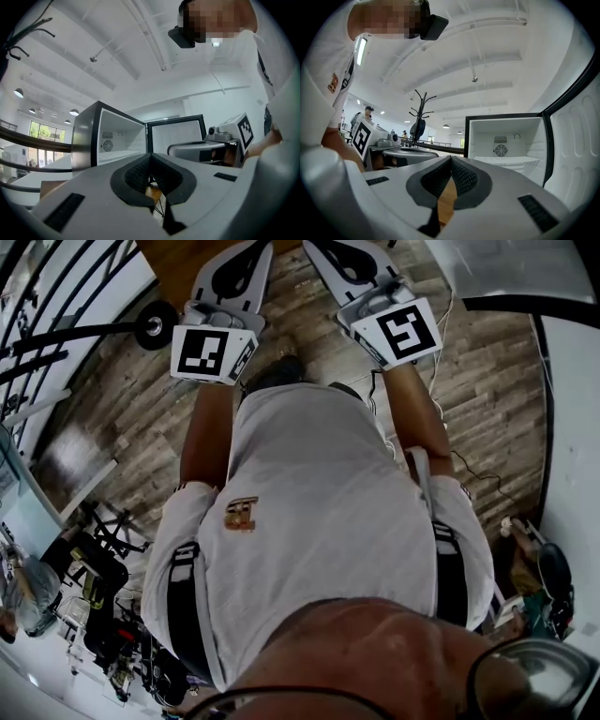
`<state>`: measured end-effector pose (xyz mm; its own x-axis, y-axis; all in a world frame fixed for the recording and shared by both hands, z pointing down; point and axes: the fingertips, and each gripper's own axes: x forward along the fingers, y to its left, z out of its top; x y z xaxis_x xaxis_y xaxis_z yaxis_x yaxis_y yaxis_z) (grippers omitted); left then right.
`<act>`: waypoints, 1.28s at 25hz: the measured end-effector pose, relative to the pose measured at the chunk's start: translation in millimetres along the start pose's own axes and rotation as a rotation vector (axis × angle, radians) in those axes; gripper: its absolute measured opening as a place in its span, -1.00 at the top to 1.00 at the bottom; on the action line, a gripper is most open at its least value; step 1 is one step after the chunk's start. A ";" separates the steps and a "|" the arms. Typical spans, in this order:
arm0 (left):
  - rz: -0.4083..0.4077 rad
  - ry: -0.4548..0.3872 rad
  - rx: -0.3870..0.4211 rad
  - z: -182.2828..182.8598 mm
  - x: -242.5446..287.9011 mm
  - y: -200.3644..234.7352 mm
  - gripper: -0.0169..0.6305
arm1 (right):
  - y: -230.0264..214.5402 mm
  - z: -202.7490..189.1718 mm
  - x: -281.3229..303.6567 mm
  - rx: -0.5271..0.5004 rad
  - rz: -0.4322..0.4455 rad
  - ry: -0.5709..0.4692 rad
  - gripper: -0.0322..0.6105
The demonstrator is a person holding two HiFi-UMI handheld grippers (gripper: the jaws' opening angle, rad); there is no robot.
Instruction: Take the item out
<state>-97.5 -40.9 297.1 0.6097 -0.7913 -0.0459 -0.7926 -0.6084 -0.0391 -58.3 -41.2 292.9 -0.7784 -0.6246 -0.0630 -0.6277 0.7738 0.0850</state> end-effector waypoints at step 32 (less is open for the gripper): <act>-0.008 0.065 -0.112 -52.8 126.5 139.5 0.89 | -121.6 -45.7 142.1 -0.030 -0.051 0.099 0.79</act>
<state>-131.1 -229.0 338.6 0.6172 -0.7866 0.0190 -0.7855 -0.6146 0.0729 -92.4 -228.9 319.1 -0.7401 -0.6718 0.0304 -0.6651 0.7379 0.1144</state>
